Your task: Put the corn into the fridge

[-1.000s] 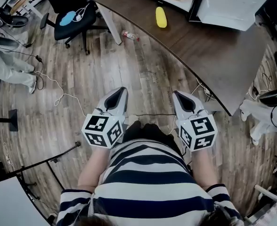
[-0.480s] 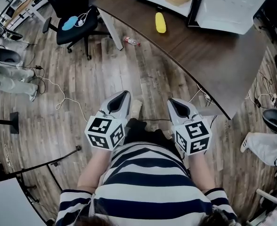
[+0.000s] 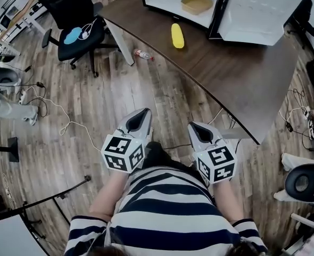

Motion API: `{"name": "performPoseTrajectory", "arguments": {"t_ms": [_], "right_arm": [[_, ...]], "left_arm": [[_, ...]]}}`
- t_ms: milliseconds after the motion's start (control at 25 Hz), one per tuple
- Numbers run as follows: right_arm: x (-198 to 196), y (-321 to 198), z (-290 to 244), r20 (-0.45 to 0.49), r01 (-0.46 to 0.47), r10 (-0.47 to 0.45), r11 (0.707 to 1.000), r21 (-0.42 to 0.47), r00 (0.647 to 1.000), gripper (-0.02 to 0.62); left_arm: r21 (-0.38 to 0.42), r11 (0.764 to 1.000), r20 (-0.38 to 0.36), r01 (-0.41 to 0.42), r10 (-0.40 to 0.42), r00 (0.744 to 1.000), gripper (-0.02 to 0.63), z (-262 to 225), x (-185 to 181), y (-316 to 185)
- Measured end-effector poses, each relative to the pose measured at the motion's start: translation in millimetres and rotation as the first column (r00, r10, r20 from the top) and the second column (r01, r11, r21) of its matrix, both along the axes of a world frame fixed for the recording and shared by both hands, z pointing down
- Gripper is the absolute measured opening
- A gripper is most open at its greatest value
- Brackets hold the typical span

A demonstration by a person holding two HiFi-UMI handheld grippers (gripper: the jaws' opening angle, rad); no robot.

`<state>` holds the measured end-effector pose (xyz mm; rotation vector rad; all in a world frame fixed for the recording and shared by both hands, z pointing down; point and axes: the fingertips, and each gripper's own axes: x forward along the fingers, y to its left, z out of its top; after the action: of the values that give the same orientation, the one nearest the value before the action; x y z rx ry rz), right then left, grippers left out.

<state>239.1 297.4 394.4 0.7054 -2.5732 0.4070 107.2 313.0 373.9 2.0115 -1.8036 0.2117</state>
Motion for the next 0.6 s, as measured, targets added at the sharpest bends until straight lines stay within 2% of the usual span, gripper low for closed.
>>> {"name": "performPoseTrajectory", "arguments": {"t_ms": [240,600], "right_arm": [[-29,-33,0,0.005,-0.024,0.024,1.000,0.004,1.000,-0.002],[-101,-85,-8,0.022,-0.023,0.022,1.000,0.004,1.000,-0.002]], "left_arm": [[0.002,1.000,0.008,-0.006,0.006,1.000,0.000,-2,-32,-25],[-0.004,1.000,-0.013,-0.009,0.009,1.000,0.000,1,-101,-76]]}}
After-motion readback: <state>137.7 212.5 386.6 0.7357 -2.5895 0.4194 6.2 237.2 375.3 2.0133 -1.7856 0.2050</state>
